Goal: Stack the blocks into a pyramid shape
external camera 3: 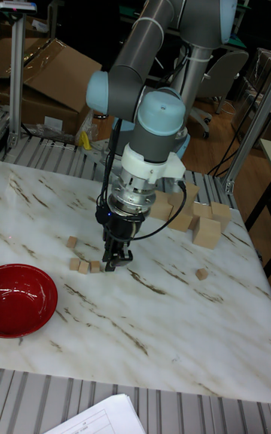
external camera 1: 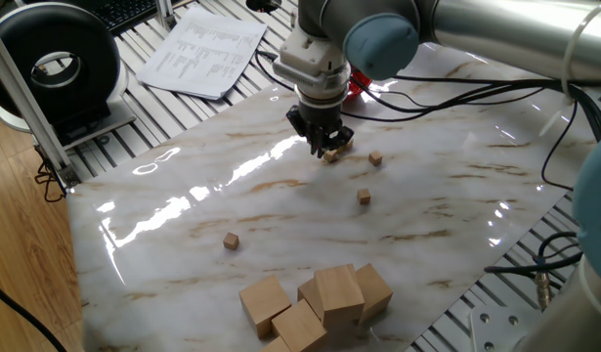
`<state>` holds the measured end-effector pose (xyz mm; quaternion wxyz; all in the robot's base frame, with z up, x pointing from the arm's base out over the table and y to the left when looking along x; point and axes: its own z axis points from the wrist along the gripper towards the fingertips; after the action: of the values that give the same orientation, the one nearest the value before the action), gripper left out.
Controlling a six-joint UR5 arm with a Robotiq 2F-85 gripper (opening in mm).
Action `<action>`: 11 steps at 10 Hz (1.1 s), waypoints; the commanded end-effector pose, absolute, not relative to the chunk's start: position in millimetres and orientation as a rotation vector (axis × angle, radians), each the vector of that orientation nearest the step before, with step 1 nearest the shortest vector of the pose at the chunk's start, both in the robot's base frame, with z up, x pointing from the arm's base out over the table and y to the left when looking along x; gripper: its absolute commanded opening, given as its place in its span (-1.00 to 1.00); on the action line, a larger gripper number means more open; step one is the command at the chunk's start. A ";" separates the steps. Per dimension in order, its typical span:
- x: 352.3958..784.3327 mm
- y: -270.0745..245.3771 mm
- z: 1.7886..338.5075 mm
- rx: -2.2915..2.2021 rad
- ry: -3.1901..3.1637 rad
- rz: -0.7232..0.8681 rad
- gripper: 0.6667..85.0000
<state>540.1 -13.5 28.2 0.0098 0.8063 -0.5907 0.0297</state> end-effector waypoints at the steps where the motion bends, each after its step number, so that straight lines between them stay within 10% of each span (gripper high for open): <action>1: 544.2 -15.1 28.6 2.503 -1.886 0.094 0.37; 11: 538.9 -21.2 19.9 2.408 -2.046 0.046 -0.11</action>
<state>539.5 -18.1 20.4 -0.0046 0.7664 -0.6421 0.0175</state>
